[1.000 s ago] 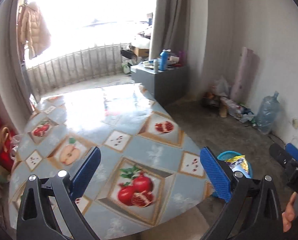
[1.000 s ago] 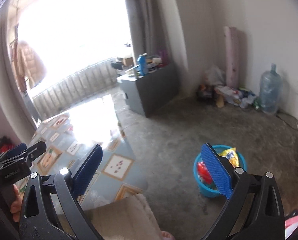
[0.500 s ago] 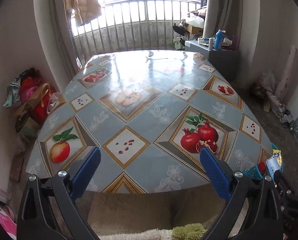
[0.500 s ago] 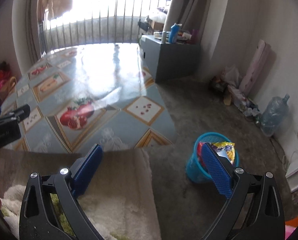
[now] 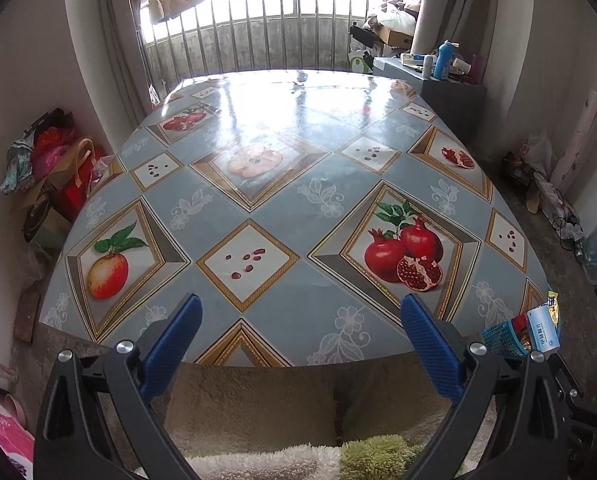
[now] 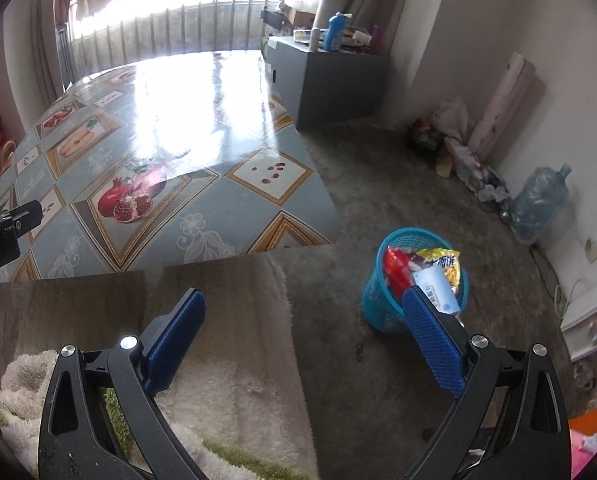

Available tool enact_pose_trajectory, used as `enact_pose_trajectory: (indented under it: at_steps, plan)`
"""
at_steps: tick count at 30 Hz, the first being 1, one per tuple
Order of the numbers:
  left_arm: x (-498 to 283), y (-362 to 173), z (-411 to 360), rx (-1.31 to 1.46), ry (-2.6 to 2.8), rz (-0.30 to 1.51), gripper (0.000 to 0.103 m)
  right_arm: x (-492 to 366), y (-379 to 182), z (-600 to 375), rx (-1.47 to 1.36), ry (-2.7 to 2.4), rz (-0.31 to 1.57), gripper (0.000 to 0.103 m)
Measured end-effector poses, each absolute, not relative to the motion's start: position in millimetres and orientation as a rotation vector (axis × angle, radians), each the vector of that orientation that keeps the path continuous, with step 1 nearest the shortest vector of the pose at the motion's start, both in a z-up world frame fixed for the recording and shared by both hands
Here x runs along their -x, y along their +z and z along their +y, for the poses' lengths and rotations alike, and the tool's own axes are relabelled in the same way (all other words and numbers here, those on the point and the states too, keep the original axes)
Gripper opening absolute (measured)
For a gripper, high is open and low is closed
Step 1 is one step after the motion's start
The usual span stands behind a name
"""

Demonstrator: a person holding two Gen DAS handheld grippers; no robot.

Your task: Collect trash

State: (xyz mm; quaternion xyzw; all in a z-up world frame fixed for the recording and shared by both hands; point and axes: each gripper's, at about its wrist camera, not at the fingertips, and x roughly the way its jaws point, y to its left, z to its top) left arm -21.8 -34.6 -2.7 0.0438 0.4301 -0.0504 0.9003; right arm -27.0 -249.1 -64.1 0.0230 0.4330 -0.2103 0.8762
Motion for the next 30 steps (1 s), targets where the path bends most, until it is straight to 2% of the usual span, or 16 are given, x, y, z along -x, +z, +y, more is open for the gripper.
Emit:
enact_pose_trajectory:
  at_steps: [30]
  plan:
    - [24,-1,-51,-0.106,-0.154,0.915,0.097,34,-57,-270,-0.096,-0.502,0.889,0.095]
